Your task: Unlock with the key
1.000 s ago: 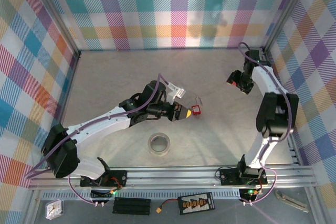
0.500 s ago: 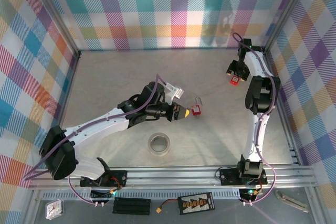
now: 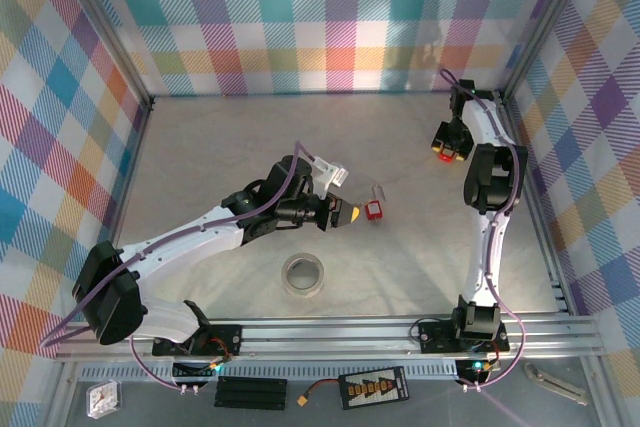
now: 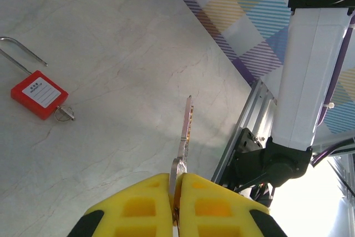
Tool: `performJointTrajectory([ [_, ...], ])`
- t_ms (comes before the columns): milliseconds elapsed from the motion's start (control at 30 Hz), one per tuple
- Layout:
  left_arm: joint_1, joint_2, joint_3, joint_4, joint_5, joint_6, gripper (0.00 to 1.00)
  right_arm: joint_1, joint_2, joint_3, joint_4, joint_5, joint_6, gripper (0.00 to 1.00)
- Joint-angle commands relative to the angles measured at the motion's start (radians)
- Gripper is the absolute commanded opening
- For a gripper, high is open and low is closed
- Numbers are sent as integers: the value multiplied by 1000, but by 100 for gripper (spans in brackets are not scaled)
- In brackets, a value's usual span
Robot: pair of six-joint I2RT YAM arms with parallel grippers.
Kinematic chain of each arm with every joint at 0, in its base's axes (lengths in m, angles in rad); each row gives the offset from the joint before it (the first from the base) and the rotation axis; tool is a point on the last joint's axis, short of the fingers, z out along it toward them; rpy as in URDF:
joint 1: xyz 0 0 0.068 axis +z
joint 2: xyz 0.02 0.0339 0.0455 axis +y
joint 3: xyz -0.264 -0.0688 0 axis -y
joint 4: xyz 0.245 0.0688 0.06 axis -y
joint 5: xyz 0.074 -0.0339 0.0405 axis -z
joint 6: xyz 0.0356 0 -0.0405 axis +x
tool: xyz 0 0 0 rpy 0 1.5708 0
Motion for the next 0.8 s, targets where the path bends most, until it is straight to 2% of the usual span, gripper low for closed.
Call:
performJointTrajectory([
  [0, -11, -19, 23, -26, -13, 3, 0, -3, 28, 25, -21, -26, -12, 55],
  [200, -11, -18, 24, -30, -20, 4, 0, -5, 35, 25, -16, -28, -6, 44],
  [433, -11, -33, 12, -21, -49, 8, 0, -9, -18, -47, 12, -68, 8, 22],
  [600, -11, -27, 23, 45, -73, -12, 0, -7, -227, -271, 166, -195, 58, 15],
  [767, -6, 10, 38, 207, -37, -87, 0, -7, -565, -582, 477, -479, 175, 11],
])
